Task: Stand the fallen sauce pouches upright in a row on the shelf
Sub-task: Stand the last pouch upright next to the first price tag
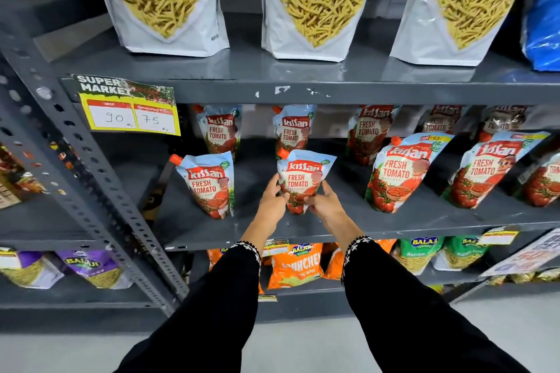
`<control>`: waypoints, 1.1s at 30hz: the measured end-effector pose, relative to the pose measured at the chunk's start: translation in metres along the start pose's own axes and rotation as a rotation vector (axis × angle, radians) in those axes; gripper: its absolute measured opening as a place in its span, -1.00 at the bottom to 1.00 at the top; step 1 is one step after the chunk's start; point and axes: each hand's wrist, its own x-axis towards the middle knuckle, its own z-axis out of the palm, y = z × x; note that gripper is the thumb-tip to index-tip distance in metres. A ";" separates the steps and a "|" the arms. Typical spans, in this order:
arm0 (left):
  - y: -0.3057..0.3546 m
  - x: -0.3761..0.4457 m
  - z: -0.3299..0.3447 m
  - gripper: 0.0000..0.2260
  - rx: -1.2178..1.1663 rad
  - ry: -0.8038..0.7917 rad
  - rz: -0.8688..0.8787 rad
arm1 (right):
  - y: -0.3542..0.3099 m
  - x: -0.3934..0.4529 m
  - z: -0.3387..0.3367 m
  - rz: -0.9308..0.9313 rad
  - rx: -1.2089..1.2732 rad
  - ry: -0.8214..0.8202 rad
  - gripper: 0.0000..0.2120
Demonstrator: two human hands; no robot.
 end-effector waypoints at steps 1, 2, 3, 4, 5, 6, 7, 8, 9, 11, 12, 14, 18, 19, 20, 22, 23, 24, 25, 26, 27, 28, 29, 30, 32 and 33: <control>0.000 0.001 0.000 -0.46 0.008 -0.009 -0.002 | 0.002 0.003 0.001 0.008 0.001 0.017 -0.32; 0.001 0.002 -0.001 -0.46 0.019 -0.016 -0.004 | 0.003 0.005 0.001 0.024 -0.018 0.038 -0.28; 0.000 0.002 -0.002 -0.46 0.029 -0.018 -0.009 | 0.005 0.007 0.002 0.049 -0.054 0.072 -0.25; 0.000 0.002 -0.003 -0.46 0.030 -0.012 -0.021 | 0.007 0.008 0.003 0.075 -0.093 0.115 -0.26; -0.001 0.001 -0.005 -0.46 0.025 0.001 -0.036 | 0.008 0.007 0.006 0.097 -0.121 0.161 -0.34; -0.003 0.001 -0.008 -0.46 0.025 0.019 -0.054 | 0.009 0.005 0.009 0.108 -0.148 0.206 -0.49; -0.006 0.001 -0.011 -0.48 0.033 0.051 -0.068 | 0.010 0.002 0.014 0.112 -0.190 0.250 -0.66; -0.009 0.001 -0.015 -0.50 0.057 0.095 -0.083 | 0.013 -0.001 0.019 0.110 -0.239 0.279 -0.74; -0.013 0.000 -0.019 -0.52 0.088 0.154 -0.098 | 0.017 -0.001 0.025 0.107 -0.284 0.287 -0.73; -0.020 -0.004 -0.029 -0.58 0.128 0.319 -0.148 | 0.025 -0.001 0.041 0.106 -0.315 0.266 -0.68; -0.023 -0.007 -0.036 -0.61 0.120 0.413 -0.186 | 0.029 -0.001 0.053 0.101 -0.310 0.232 -0.68; -0.026 -0.012 -0.053 -0.61 0.049 0.576 -0.247 | 0.033 -0.003 0.077 0.071 -0.282 0.139 -0.73; -0.023 -0.012 -0.099 -0.56 -0.061 0.707 -0.226 | 0.017 -0.025 0.119 0.041 -0.269 -0.052 -0.56; -0.022 -0.011 -0.111 -0.55 -0.079 0.690 -0.204 | 0.011 -0.028 0.127 0.040 -0.292 -0.095 -0.47; -0.020 -0.010 -0.123 -0.50 -0.095 0.652 -0.185 | 0.007 -0.033 0.134 0.038 -0.309 -0.132 -0.38; -0.020 -0.004 -0.140 -0.40 -0.116 0.543 -0.168 | 0.001 -0.037 0.145 0.037 -0.310 -0.182 -0.26; -0.020 0.000 -0.147 -0.37 -0.116 0.487 -0.168 | -0.002 -0.038 0.150 0.040 -0.294 -0.197 -0.22; -0.025 0.006 -0.151 -0.35 -0.112 0.439 -0.171 | -0.004 -0.040 0.152 0.051 -0.268 -0.201 -0.20; -0.029 0.013 -0.155 -0.35 -0.117 0.397 -0.179 | -0.004 -0.038 0.156 0.062 -0.236 -0.200 -0.18; -0.032 0.017 -0.157 -0.36 -0.130 0.360 -0.178 | -0.004 -0.039 0.159 0.075 -0.199 -0.201 -0.18; -0.033 0.019 -0.159 -0.38 -0.139 0.335 -0.168 | -0.004 -0.038 0.163 0.083 -0.162 -0.206 -0.19; -0.030 0.016 -0.158 -0.42 -0.139 0.320 -0.149 | -0.004 -0.038 0.166 0.084 -0.145 -0.210 -0.23; -0.026 0.012 -0.157 -0.45 -0.141 0.315 -0.127 | -0.003 -0.038 0.167 0.070 -0.144 -0.212 -0.31; -0.024 0.010 -0.157 -0.46 -0.150 0.313 -0.112 | -0.005 -0.040 0.169 0.054 -0.157 -0.222 -0.42; -0.023 0.009 -0.159 -0.48 -0.172 0.308 -0.087 | -0.006 -0.041 0.172 0.036 -0.186 -0.226 -0.56; -0.023 0.009 -0.160 -0.48 -0.177 0.305 -0.082 | -0.007 -0.042 0.173 0.035 -0.190 -0.223 -0.56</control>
